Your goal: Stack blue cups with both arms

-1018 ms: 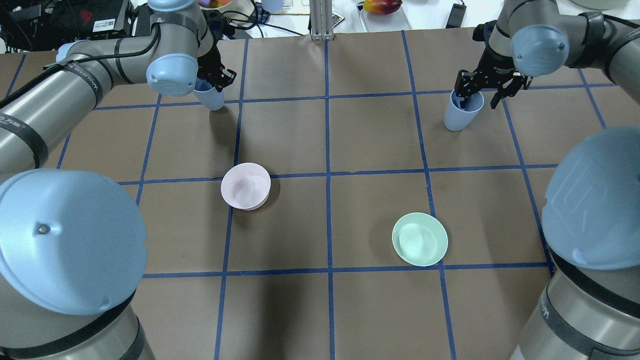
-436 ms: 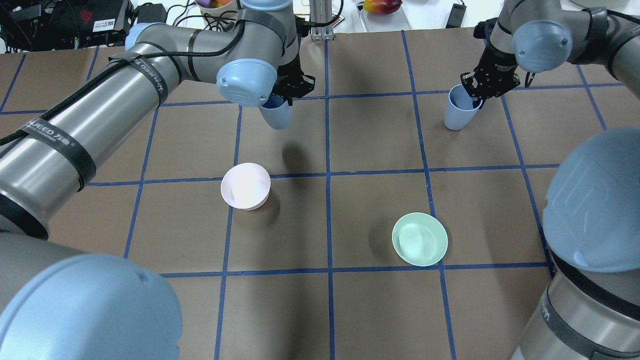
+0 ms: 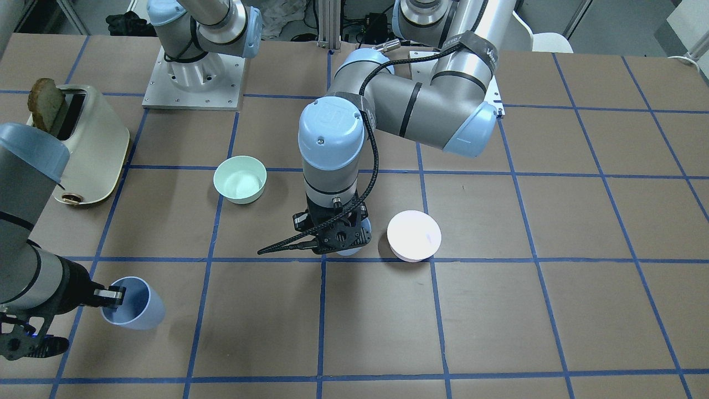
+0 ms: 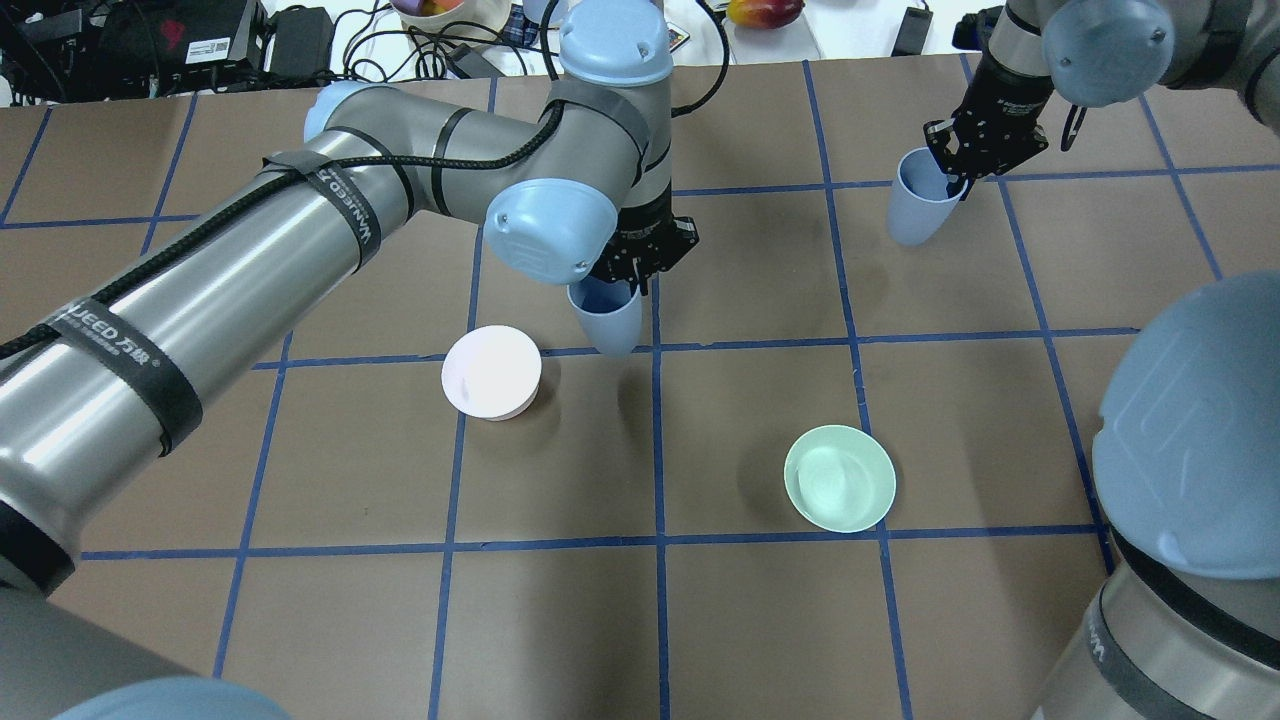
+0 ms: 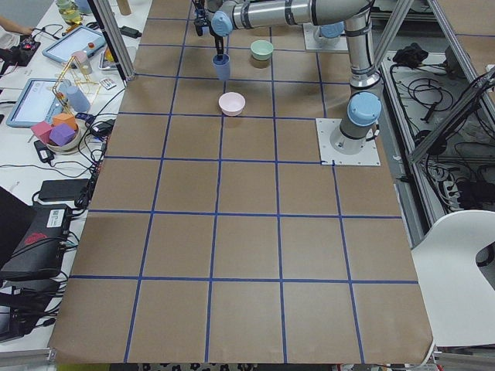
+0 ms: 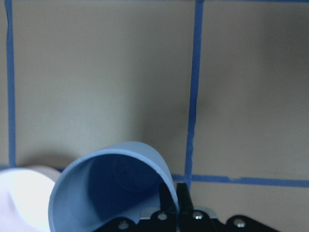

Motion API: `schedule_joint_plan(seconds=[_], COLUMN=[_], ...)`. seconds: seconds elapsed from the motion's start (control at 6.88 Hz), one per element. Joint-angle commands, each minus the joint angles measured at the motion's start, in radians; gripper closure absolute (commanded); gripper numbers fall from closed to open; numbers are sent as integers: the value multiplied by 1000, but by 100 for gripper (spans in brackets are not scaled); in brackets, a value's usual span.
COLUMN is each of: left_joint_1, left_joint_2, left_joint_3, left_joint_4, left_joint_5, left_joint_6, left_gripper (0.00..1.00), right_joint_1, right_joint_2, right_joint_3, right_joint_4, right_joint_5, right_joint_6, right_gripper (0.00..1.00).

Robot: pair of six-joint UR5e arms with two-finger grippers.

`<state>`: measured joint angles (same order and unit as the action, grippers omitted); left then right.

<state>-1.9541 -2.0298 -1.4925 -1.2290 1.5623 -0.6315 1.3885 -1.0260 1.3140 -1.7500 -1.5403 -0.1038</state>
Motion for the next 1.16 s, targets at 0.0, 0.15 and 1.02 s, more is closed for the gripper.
schedule_joint_plan(seconds=[0.0, 0.15, 1.02], left_joint_1=[-46, -54, 173], left_joint_2=[-15, -15, 231], left_joint_3=[-86, -113, -42], left_joint_4=[102, 138, -266], left_joint_5=[-28, -48, -114], left_joint_6=[-120, -122, 242], left_gripper=[100, 100, 0], right_joint_1=[36, 75, 229], right_joint_2=[-37, -52, -152], right_joint_3=[-9, -7, 2], right_joint_4=[38, 40, 193], right_joint_5=[11, 11, 12], right_joint_6=[21, 80, 203], right_gripper=[100, 100, 100])
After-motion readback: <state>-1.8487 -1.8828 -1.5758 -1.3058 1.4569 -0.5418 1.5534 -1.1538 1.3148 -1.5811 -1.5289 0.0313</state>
